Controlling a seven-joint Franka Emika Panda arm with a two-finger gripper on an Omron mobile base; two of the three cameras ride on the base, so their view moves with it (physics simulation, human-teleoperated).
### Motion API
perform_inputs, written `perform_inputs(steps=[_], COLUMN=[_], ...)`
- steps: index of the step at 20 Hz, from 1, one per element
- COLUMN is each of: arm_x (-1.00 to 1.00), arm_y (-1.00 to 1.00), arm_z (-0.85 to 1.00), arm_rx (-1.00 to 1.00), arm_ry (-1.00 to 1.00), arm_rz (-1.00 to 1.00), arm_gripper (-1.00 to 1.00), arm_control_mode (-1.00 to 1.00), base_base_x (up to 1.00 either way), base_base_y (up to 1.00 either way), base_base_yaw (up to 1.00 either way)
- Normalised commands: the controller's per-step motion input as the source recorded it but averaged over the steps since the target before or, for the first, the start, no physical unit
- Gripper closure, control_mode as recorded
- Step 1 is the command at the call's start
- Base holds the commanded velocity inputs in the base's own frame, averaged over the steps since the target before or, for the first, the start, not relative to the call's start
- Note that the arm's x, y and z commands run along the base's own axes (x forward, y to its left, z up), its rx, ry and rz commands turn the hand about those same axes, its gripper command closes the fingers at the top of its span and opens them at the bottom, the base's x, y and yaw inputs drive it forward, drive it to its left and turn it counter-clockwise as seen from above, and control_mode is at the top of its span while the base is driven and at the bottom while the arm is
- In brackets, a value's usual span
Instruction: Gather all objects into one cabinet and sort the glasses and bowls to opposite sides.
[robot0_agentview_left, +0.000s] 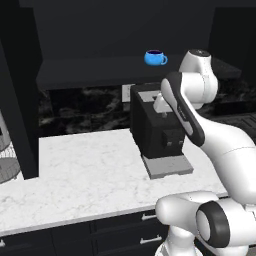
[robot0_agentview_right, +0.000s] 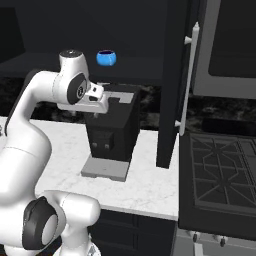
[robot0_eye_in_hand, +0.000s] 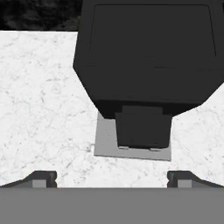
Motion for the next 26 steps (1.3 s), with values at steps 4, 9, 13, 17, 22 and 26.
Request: perform_inputs(steps=[4,9,13,17,22,26], arm_x=[0.0,0.0,0.0,-0.33,-0.22,0.0], arm_y=[0.0,0.0,0.0,0.0,-0.03,-0.06], arm_z=[0.0,0.0,0.0,0.19,0.68,0.7], arm_rx=[0.0,0.0,0.0,0.0,0.03,0.07], arm_ry=[0.0,0.0,0.0,-0.27,-0.49,-0.59], arm_rz=[0.0,0.0,0.0,0.0,0.05,0.08], arm_gripper=[-1.0,-1.0,-1.0,-1.0,-1.0,-1.0], arm_control_mode=[1.0,1.0,-1.0,-1.0,-1.0,-1.0], base_base_x=[0.21,0.04,0.0,0.0,0.0,0.0], base_base_y=[0.0,0.0,0.0,0.0,0.0,0.0], base_base_yaw=[0.0,0.0,0.0,0.0,0.0,0.0])
